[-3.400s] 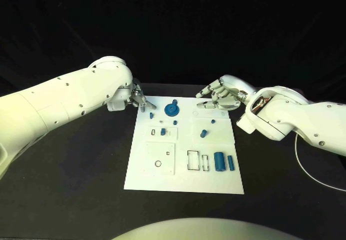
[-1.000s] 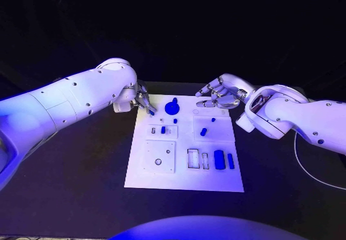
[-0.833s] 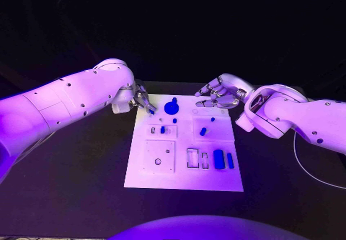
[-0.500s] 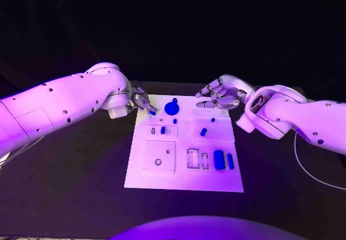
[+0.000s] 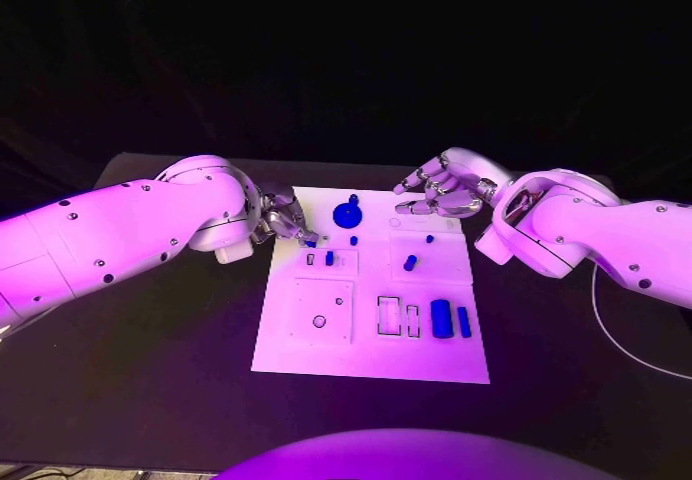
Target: Assemble the parts on the task board
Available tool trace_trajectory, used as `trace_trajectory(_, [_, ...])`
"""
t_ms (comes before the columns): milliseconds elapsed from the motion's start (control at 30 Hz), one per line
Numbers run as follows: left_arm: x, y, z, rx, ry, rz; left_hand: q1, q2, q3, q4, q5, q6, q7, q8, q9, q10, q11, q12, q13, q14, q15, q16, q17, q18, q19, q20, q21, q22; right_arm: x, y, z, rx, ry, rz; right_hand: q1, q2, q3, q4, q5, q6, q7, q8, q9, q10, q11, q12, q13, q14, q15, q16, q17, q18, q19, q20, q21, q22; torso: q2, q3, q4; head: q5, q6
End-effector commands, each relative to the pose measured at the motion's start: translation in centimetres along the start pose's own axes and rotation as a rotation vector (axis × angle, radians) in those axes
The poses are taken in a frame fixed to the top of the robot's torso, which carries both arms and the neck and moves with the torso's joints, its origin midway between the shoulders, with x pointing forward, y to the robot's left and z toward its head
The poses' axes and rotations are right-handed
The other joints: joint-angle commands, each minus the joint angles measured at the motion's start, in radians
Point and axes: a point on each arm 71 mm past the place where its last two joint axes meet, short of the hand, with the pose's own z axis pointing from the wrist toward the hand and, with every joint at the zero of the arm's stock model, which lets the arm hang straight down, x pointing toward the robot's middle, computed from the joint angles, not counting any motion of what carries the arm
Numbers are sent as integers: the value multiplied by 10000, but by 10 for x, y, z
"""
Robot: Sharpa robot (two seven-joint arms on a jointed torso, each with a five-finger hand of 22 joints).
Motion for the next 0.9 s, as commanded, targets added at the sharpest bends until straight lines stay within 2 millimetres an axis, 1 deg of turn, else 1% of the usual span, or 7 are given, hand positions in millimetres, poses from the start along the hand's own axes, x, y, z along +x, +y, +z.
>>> trace_trajectory(33, [5, -4, -2, 366, -180, 804, -11, -114, 1338, -1301, -56, 57, -50, 37, 2, 89, 3, 24, 15, 1071, -27, 31, 2628, 76, 189, -26, 43, 1238, 2, 0, 0, -89, 96, -112, 10, 87, -33, 42, 35, 19, 26, -15, 7, -80, 8, -41, -15, 539, 68, -44, 341, 78, -81, -1, -55, 306, -1, -15, -9, 11, -14])
trace_trajectory(200, [10, -3, -2, 337, -133, 1177, -14, -128, 1354, -1310, -56, 63, -52, 37, 1, 97, 1, 29, 19, 1071, -28, 31, 2628, 74, 193, -27, 49, 1244, 2, 0, 0, -86, 114, -105, 14, 93, -33, 43, 42, 19, 26, -14, 8, -87, 7, -53, -24, 538, 68, -47, 338, 79, -83, -1, -58, 302, -1, 2, 3, 29, -31])
trace_trajectory(367, [13, -2, 0, 296, -50, 1353, -15, -140, 1379, -1321, -55, 72, -54, 37, -1, 105, -2, 30, 19, 1071, -30, 31, 2628, 73, 195, -28, 52, 1248, 3, 0, 0, -90, 139, -97, 16, 96, -33, 44, 47, 20, 25, -13, 8, -91, 7, -60, -29, 537, 68, -50, 337, 80, -85, 0, -60, 299, 10, -1, -12, 49, -38])
trace_trajectory(500, [15, -2, 1, 248, 77, 1479, -15, -140, 1379, -1321, -55, 72, -54, 37, -1, 105, -2, 30, 19, 1071, -30, 31, 2628, 73, 195, -28, 52, 1248, 3, 0, 0, -59, 180, 16, 16, 96, -33, 44, 47, 20, 25, -13, 8, -91, 7, -60, -29, 537, 68, -50, 337, 80, -85, 0, -60, 299, 9, 6, -8, 59, -57])
trace_trajectory(633, [17, -1, 3, 161, 195, 1629, -15, -150, 1399, -1330, -55, 78, -55, 36, -2, 109, -4, 26, 13, 1071, -31, 31, 2628, 70, 201, -29, 62, 1257, 3, 0, 0, -43, 199, 78, 16, 96, -33, 44, 47, 20, 25, -13, 8, -91, 7, -60, -29, 537, 68, -50, 337, 80, -85, 0, -60, 299, 11, -3, -5, 64, -82])
trace_trajectory(767, [18, 0, 5, 47, 297, 1728, -14, -160, 1418, -1341, -55, 83, -56, 34, -4, 120, -6, 36, 24, 1071, -32, 31, 2628, 69, 202, -30, 65, 1260, 3, 0, 0, -44, 208, 99, 16, 96, -33, 44, 47, 20, 25, -13, 8, -91, 7, -60, -29, 537, 68, -50, 337, 80, -85, 0, -60, 299, 8, 6, -4, 82, -99])
trace_trajectory(900, [19, 0, 7, -41, 434, 1810, -14, -160, 1418, -1341, -55, 83, -56, 34, -4, 120, -6, 36, 24, 1071, -32, 31, 2628, 69, 202, -30, 65, 1260, 3, 0, 0, -48, 210, 107, 16, 96, -33, 44, 47, 20, 25, -13, 8, -91, 7, -60, -29, 537, 68, -50, 337, 80, -85, 0, -60, 299, 4, 3, -7, 84, -117])
